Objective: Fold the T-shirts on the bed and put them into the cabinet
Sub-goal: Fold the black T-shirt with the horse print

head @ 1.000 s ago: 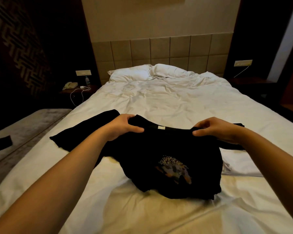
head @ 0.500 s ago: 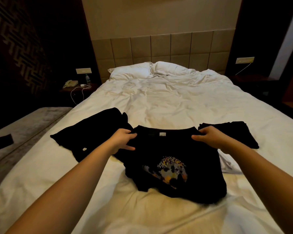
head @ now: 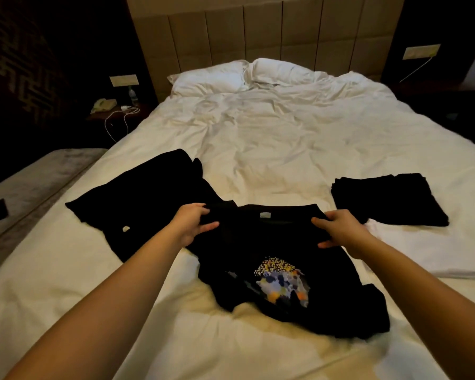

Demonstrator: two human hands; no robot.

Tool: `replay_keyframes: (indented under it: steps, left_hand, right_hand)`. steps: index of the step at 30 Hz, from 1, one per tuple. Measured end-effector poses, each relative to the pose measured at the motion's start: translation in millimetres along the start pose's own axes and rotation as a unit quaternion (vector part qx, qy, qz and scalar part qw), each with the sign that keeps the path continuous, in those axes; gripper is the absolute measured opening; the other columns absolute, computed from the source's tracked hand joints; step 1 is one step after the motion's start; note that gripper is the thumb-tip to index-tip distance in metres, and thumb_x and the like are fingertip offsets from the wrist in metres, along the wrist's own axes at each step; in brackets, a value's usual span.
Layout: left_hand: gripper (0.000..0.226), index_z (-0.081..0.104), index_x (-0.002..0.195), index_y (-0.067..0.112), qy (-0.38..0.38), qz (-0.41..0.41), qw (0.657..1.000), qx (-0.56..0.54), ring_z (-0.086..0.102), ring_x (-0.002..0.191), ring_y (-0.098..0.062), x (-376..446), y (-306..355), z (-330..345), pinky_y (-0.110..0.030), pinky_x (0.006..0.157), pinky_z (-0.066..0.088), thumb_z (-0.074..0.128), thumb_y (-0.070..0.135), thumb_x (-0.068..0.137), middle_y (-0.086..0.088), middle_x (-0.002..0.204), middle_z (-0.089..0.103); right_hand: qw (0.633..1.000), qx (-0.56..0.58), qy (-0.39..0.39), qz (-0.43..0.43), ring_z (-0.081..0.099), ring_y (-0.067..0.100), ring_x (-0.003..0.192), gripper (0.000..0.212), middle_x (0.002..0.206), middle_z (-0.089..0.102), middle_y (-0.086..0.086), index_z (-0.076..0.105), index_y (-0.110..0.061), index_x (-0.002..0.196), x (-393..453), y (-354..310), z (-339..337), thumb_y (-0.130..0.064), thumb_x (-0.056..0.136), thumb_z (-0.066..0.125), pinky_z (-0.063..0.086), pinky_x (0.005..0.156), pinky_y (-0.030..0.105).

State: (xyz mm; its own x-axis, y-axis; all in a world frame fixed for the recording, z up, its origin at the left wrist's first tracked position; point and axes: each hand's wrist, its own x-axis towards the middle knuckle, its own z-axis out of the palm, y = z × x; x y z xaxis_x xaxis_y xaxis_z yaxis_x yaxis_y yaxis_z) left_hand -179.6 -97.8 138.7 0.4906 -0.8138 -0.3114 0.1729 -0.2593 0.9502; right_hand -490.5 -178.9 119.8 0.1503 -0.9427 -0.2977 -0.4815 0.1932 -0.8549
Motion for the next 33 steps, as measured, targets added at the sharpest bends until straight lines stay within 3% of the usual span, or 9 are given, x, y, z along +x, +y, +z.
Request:
replay_keyframes:
  steps: [2,5,8,11,13,25,29,31,33]
  left_hand:
    - [0.026,0.052,0.126,0.003,-0.016,-0.001,0.998,-0.064,0.057,0.104,-0.025,15,-5,4,-0.039,0.083,0.056,0.042,-0.002,0.103,-0.009,0.119,0.054]
    - [0.010,0.061,0.109,0.007,0.027,0.073,0.986,0.149,0.061,0.097,-0.023,45,-17,9,-0.036,0.074,0.058,0.054,0.008,0.101,-0.004,0.100,0.059]
    - [0.014,0.067,0.094,0.011,0.065,0.186,0.893,0.406,0.066,0.086,-0.021,75,-23,12,-0.034,0.072,0.054,0.063,0.024,0.098,-0.001,0.086,0.066]
    - [0.019,0.066,0.095,0.011,0.087,0.240,0.817,0.517,0.061,0.083,-0.022,102,-23,21,-0.036,0.072,0.048,0.060,0.029,0.099,-0.005,0.086,0.065]
    - [0.021,0.065,0.097,0.011,0.083,0.246,0.793,0.552,0.062,0.085,-0.026,122,-22,28,-0.037,0.071,0.049,0.058,0.030,0.099,-0.007,0.087,0.066]
    - [0.028,0.063,0.106,0.005,0.078,0.238,0.786,0.565,0.059,0.102,-0.035,238,-19,68,-0.038,0.076,0.044,0.052,0.031,0.102,-0.016,0.106,0.066]
    - [0.026,0.062,0.104,0.002,0.042,0.263,0.783,0.562,0.058,0.101,-0.034,257,-31,71,-0.040,0.079,0.043,0.053,0.027,0.102,-0.017,0.104,0.062]
    - [0.030,0.061,0.116,0.003,0.009,0.244,0.780,0.576,0.056,0.109,-0.034,261,-39,70,-0.040,0.086,0.043,0.054,0.028,0.101,-0.017,0.114,0.059]
    - [0.044,0.050,0.139,0.007,-0.020,0.222,0.784,0.579,0.048,0.126,-0.033,260,-45,69,-0.041,0.104,0.041,0.055,0.030,0.101,-0.016,0.135,0.050]
  right_hand:
    - [0.999,0.042,-0.008,0.004,0.067,0.022,0.079,0.015,0.092,0.067,0.008,0.064,-0.007,0.097,12,6,6,-0.021,0.100,0.059,0.058,0.051,0.029]
    - [0.993,-0.068,0.069,-0.070,0.067,0.022,0.074,0.021,0.085,0.068,0.009,0.067,-0.005,0.096,38,16,9,-0.025,0.099,0.059,0.059,0.059,0.037]
    - [0.975,-0.166,0.103,-0.107,0.060,0.024,0.066,0.027,0.067,0.059,0.006,0.064,-0.005,0.084,60,13,8,-0.027,0.099,0.058,0.048,0.057,0.038]
    - [0.961,-0.221,0.109,-0.128,0.055,0.030,0.068,0.030,0.063,0.051,0.004,0.060,-0.005,0.078,89,11,6,-0.026,0.099,0.058,0.035,0.057,0.036]
    - [0.955,-0.239,0.114,-0.136,0.055,0.031,0.069,0.030,0.065,0.053,0.008,0.059,-0.004,0.078,110,11,9,-0.026,0.099,0.057,0.035,0.057,0.037]
    - [0.944,-0.265,0.148,-0.128,0.046,0.032,0.070,0.033,0.070,0.049,0.014,0.052,0.000,0.076,231,1,24,-0.022,0.101,0.051,0.028,0.059,0.037]
    - [0.939,-0.293,0.140,-0.112,0.054,0.040,0.079,0.033,0.074,0.047,0.016,0.049,0.000,0.077,247,15,37,-0.021,0.102,0.050,0.029,0.060,0.038]
    - [0.938,-0.290,0.152,-0.116,0.054,0.042,0.092,0.026,0.087,0.052,0.020,0.053,0.001,0.088,247,23,42,-0.021,0.101,0.053,0.034,0.066,0.040]
    - [0.937,-0.283,0.159,-0.131,0.047,0.043,0.111,0.030,0.115,0.052,0.026,0.054,0.002,0.116,241,28,46,-0.021,0.098,0.059,0.040,0.084,0.045]
